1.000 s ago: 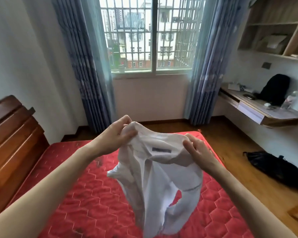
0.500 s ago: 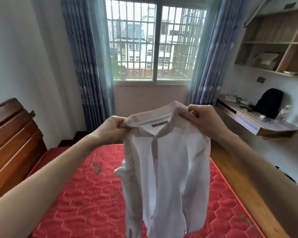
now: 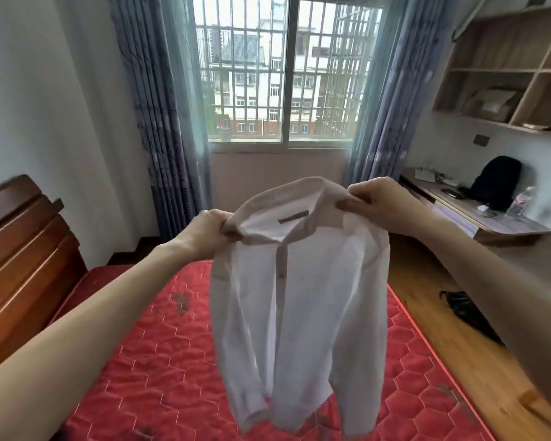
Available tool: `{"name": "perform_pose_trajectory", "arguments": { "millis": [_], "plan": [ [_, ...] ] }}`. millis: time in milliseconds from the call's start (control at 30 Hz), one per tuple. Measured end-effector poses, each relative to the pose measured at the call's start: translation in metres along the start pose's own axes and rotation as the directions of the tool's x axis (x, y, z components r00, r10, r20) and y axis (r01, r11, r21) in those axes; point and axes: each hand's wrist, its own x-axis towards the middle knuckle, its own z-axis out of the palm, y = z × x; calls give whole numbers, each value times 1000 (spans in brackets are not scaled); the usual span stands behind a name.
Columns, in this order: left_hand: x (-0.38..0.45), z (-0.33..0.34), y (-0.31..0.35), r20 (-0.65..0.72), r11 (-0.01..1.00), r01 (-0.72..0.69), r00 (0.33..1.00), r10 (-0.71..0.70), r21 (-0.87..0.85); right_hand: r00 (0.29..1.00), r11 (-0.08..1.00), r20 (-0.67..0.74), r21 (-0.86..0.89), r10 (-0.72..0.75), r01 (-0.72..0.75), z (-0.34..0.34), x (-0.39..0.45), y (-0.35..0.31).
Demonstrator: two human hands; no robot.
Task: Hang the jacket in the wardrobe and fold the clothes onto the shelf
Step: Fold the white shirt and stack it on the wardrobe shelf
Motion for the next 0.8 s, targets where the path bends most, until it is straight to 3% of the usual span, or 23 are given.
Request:
{"name": "perform_pose_trajectory", "arguments": {
  "millis": [100, 200, 267, 333, 400, 467, 533, 567, 633, 700, 800],
  "plan": [
    [2, 4, -1, -93, 958, 93, 988, -122, -272, 986, 999, -165, -38, 31, -38, 11, -7, 7],
    [-4, 3, 19, -101, 850, 34, 990, -103, -525, 954, 973, -269, 220, 134, -75, 22, -6, 11],
    [-9, -8, 24, 13, 808, 66, 997, -72, -585, 926, 924, -317, 375, 207, -78, 21, -7, 14],
    [-12, -24, 18, 208, 872, 122, 978, -24, -474, 912, 902, -355, 430, 204, -34, 15, -10, 20],
    [-10, -36, 6, 282, 961, 87, 959, -9, -263, 920, 922, -376, 385, 111, 46, 9, -11, 24],
    [-5, -40, -5, 198, 980, 47, 980, -8, -195, 925, 948, -377, 280, -39, 154, 8, -12, 26],
    [-5, -42, -13, 77, 975, 21, 997, -4, -221, 892, 947, -317, -77, -321, 313, 10, -13, 31],
    [-6, -43, -18, 25, 969, 5, 1000, 1, -247, 869, 894, -230, -211, -438, 395, 14, -13, 38],
    [-13, -43, -28, -42, 946, -13, 999, 0, -323, 899, 904, -156, -203, -410, 377, 16, -17, 50],
    [-23, -38, -35, -83, 918, -10, 996, -24, -396, 929, 948, -199, -128, -312, 291, 22, -26, 56],
    [-44, -25, -36, -139, 904, -9, 989, -56, -427, 930, 948, -226, -195, -291, 250, 41, -47, 49]
  ]
}}
